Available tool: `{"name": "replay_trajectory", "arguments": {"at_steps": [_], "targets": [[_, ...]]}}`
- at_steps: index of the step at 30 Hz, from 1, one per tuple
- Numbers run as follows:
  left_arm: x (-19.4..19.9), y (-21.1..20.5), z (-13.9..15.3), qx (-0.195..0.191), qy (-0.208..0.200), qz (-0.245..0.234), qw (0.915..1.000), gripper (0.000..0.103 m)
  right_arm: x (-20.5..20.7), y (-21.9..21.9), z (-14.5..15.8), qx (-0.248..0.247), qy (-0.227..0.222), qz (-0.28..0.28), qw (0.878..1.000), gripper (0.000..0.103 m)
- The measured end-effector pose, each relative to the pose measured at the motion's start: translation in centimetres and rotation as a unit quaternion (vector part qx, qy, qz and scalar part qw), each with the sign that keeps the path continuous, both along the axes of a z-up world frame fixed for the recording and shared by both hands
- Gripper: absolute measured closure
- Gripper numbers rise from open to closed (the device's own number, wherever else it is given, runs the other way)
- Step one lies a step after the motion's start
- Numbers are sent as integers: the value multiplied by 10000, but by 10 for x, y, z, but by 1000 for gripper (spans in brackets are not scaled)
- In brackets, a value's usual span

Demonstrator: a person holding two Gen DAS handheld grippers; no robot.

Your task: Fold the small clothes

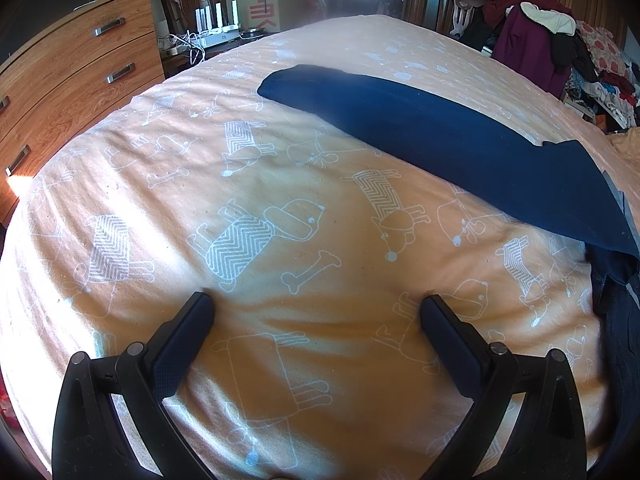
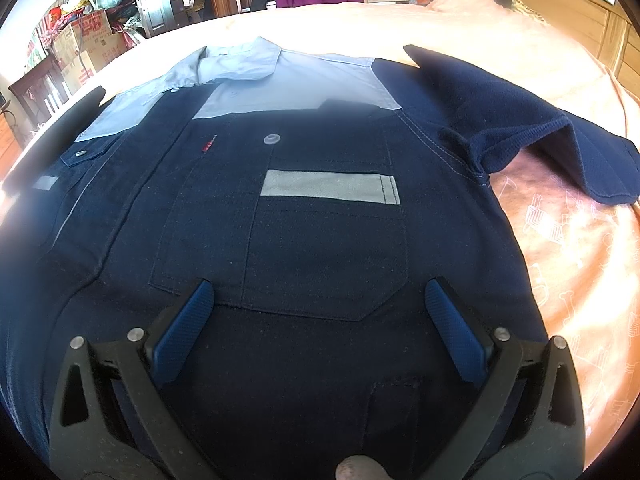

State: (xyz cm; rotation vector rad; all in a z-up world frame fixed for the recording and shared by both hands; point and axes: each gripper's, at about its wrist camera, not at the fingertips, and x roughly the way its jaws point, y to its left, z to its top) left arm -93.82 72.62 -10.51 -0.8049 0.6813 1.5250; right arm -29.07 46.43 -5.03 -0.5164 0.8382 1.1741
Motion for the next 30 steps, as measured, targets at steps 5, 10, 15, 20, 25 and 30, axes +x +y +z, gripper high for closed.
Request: {"name": "replay_trajectory", "arguments": {"at_steps": [5, 10, 15, 20, 25, 30], "targets": [[0, 0, 0, 0, -11, -2, 10000, 0, 0, 1, -1, 6, 12, 5, 10000, 0], [-1, 0, -2, 19, -38, -3, 10000, 0, 0, 2, -2, 9, 25, 11, 10000, 0], [-2, 0, -2, 22, -56, -5, 10000, 0, 0, 2, -2, 7, 24, 12, 10000, 0], [-2, 0, -1, 21, -55, -5, 10000, 0, 0, 2, -2, 0, 20, 15, 10000, 0], [-1, 0, -2, 25, -57, -6, 10000, 0, 1, 2, -2, 4, 30, 18, 10000, 0], [-1, -1, -1, 29, -62, -9, 10000, 0, 0, 2, -2, 1, 32, 21, 10000, 0]]}}
